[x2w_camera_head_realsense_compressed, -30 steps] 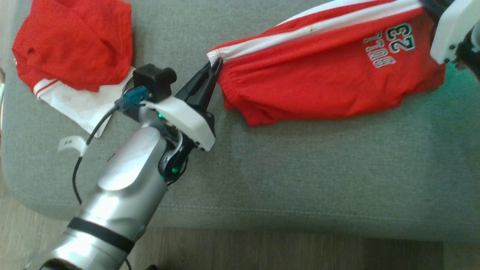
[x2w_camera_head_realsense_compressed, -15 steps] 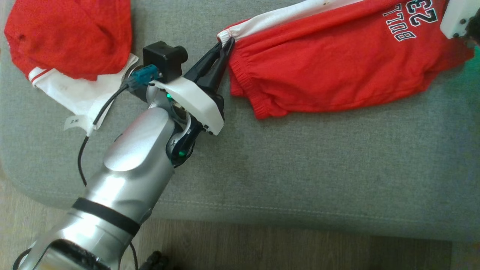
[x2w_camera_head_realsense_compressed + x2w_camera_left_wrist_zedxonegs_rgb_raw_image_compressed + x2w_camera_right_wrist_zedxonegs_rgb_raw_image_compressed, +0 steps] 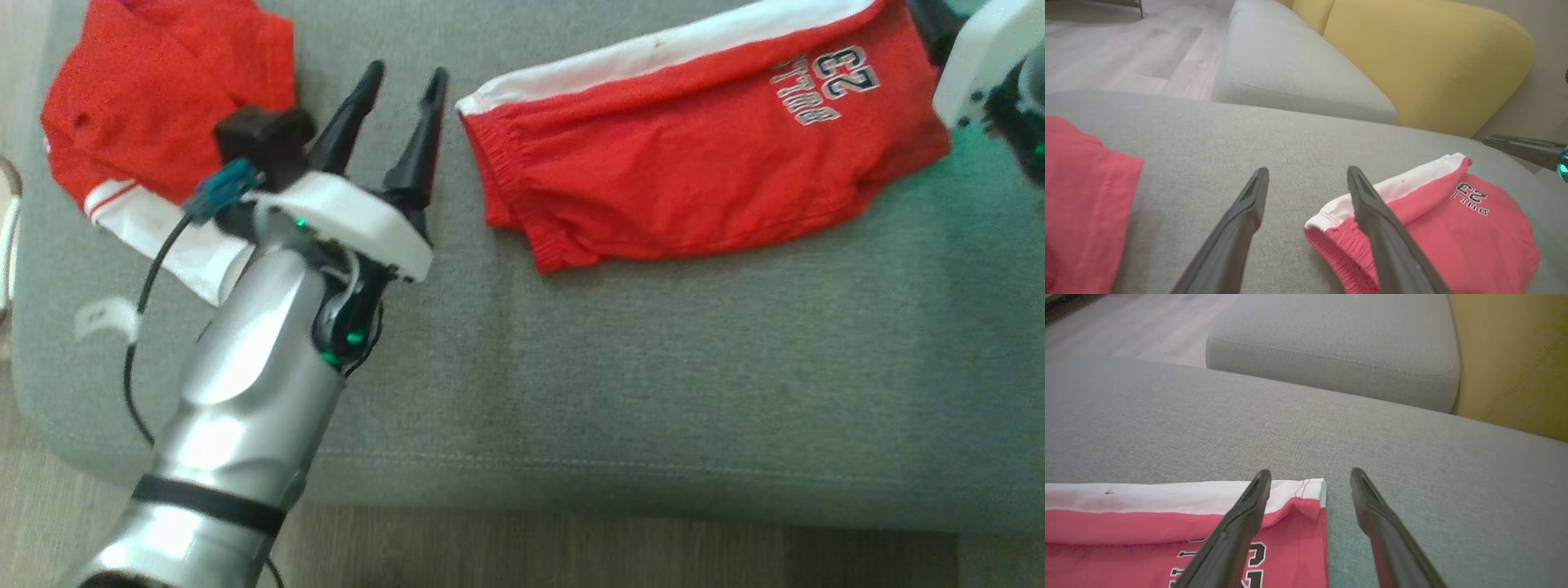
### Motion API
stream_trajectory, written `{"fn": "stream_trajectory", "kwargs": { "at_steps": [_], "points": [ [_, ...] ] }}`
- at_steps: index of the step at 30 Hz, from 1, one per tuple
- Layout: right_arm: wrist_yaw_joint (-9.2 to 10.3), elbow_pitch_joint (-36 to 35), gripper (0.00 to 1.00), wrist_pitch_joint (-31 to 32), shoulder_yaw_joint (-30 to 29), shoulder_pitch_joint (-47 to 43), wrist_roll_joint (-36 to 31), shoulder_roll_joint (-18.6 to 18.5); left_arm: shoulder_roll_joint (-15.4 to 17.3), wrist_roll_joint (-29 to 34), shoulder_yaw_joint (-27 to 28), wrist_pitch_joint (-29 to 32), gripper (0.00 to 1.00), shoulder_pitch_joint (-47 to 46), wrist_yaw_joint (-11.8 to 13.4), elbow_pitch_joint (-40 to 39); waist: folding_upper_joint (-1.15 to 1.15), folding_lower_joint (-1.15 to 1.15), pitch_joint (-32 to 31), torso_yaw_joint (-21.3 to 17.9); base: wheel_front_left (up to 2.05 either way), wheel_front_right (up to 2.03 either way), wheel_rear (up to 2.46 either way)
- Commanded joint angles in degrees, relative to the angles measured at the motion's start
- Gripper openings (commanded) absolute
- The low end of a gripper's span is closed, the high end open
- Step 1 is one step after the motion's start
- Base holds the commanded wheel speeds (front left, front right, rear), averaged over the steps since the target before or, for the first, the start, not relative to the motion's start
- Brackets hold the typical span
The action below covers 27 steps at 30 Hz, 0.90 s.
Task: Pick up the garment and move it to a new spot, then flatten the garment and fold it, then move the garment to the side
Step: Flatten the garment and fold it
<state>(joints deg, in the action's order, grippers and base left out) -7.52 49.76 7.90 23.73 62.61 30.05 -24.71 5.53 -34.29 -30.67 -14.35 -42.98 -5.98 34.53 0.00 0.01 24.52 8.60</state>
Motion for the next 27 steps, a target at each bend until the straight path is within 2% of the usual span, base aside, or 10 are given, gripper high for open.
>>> {"fn": "stream_trajectory", "kwargs": {
  "at_steps": [1, 6, 8, 12, 15, 21, 24, 25, 27],
  "points": [
    [0.03, -1.9, 1.00, -2.7, 0.5, -2.3, 0.5, 0.0, 2.0, 1.3, 4.2, -0.6, 1.00, 1.4, 0.9, -3.5, 0.00, -0.01, -3.3, -1.4, 0.00, 0.00, 0.00],
    [0.03, -5.1, 1.00, -9.5, 1.5, -6.0, 0.5, 0.4, 2.7, 5.6, 10.8, -0.6, 1.00, 7.3, 3.0, -10.2, 0.00, -0.01, -7.3, -3.0, 0.00, 0.00, 0.00],
    [0.03, -6.6, 1.00, -12.6, 2.8, -8.2, -2.3, -0.3, 2.7, 7.6, 13.1, -0.6, 1.00, 10.2, 3.6, -12.9, 0.00, -0.01, -9.0, -3.5, 0.00, 0.00, 0.00],
    [0.03, -9.0, 1.00, -18.2, 1.1, -13.6, -6.4, 0.6, 3.2, 15.4, 15.2, -0.6, 1.00, 16.1, 6.0, -18.9, 0.00, -0.01, -11.9, -4.4, 0.00, 0.00, 0.00],
    [0.03, -10.6, 1.00, -20.2, -1.1, -16.7, -8.6, 1.6, 2.4, 17.5, 16.3, -0.6, 1.00, 19.3, 6.7, -21.4, 0.00, -0.01, -13.1, -5.0, 0.00, 0.00, 0.00],
    [0.03, -18.8, 1.00, -22.7, -12.1, -28.7, -17.6, 7.7, 1.0, 22.7, 19.3, -0.6, 1.00, 28.1, 8.8, -24.6, 0.00, -0.01, -16.1, -6.7, 0.00, 0.00, 0.00],
    [0.03, -25.1, 1.00, -22.9, -17.0, -36.0, -21.7, 12.0, -0.1, 23.5, 20.9, -0.6, 1.00, 31.9, 8.9, -26.4, 0.00, -0.01, -17.1, -7.6, 0.00, 0.00, 0.00],
    [0.03, -28.8, 1.00, -22.9, -19.3, -40.6, -23.8, 14.8, -0.9, 23.6, 22.0, -0.6, 1.00, 34.2, 8.6, -27.7, 0.00, -0.01, -17.6, -8.0, 0.00, 0.00, 0.00],
    [0.03, -31.7, 1.00, -22.9, -20.9, -44.6, -25.6, 17.1, -1.6, 23.5, 23.1, -0.6, 1.00, 36.4, 8.2, -29.1, 0.00, -0.01, -17.9, -8.1, 0.00, 0.00, 0.00]
  ]
}}
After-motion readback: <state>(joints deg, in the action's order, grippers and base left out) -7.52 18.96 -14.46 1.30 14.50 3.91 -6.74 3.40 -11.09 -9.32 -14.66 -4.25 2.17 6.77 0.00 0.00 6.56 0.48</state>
